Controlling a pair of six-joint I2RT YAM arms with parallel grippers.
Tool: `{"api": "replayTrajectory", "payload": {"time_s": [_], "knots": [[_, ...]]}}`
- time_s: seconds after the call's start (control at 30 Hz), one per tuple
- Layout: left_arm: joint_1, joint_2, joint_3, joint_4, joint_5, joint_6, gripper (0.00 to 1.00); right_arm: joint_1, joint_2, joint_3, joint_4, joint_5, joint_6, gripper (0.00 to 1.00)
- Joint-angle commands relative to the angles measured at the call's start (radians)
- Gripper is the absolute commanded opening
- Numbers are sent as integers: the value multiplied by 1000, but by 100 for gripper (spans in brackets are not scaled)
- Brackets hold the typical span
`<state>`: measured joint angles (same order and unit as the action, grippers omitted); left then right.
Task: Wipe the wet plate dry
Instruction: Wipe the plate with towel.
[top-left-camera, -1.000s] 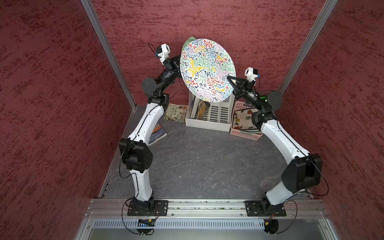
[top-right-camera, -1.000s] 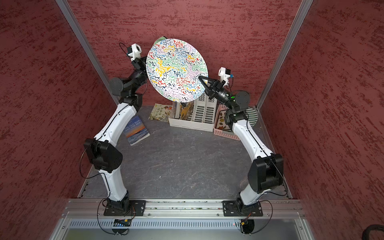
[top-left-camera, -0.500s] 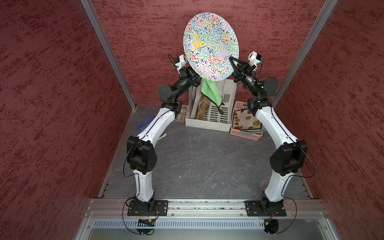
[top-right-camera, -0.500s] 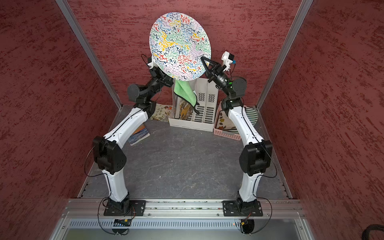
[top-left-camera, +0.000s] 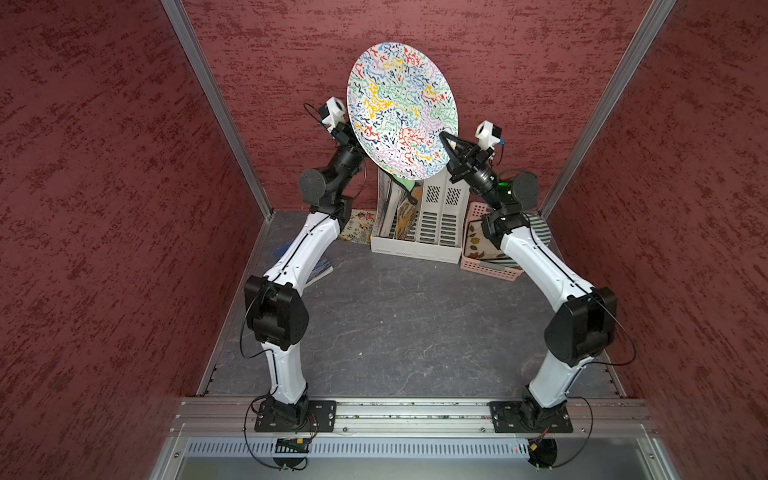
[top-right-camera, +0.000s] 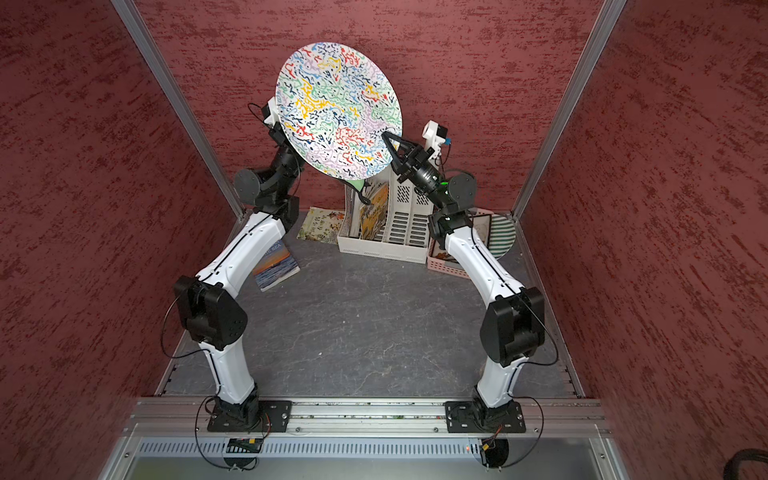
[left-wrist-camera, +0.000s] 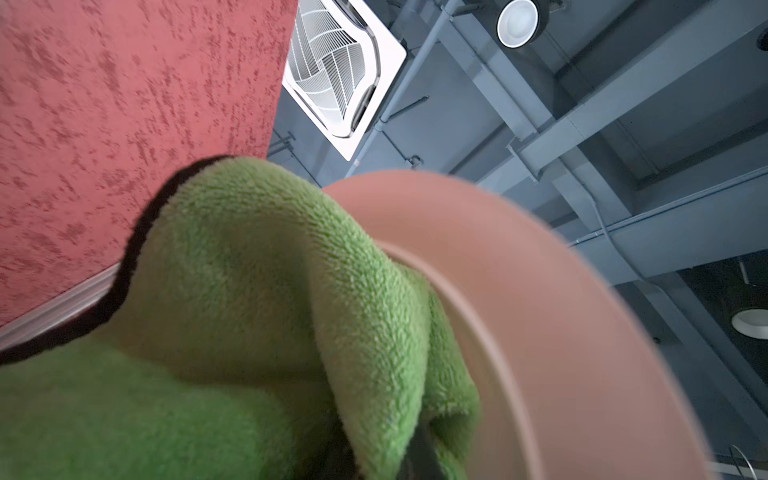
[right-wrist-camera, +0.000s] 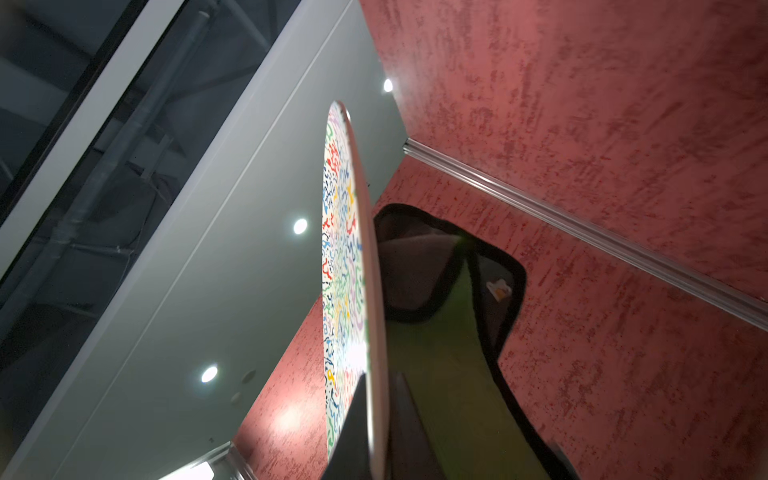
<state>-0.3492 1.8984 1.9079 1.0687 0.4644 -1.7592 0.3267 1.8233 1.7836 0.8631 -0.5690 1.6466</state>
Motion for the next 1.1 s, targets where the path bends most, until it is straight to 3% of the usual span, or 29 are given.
{"api": "replayTrajectory", "payload": {"time_s": [0.0,0.1,0.17,0.3,0.43,0.5,0.6,0.73,0.87,1.07], "knots": [[-65,-45,-46,117,42,-5,0,-27,104,172,-112,20,-43,0],[-58,-154,-202,51,111,61,0,-60,161,307,-226,73,-95,0],[-44,-308,-389,-55,113,210,0,-89,164,330,-299,126,-132,0],[-12,-559,-558,-502,106,505,0,-130,140,312,-414,158,-191,0],[-22,-687,-471,-1099,25,890,0,-119,83,255,-555,151,-338,0],[-45,-670,-362,-1357,-63,1071,0,-98,52,239,-655,133,-433,0],[-81,-581,-217,-1576,-201,1256,0,-46,3,206,-772,125,-557,0],[-126,-446,-84,-1681,-326,1344,0,16,-35,177,-839,134,-649,0],[-136,-325,8,-1786,-431,1318,0,50,-54,161,-830,139,-658,0],[-52,-320,-33,-1853,-521,1233,0,57,-116,103,-815,106,-681,0]]}}
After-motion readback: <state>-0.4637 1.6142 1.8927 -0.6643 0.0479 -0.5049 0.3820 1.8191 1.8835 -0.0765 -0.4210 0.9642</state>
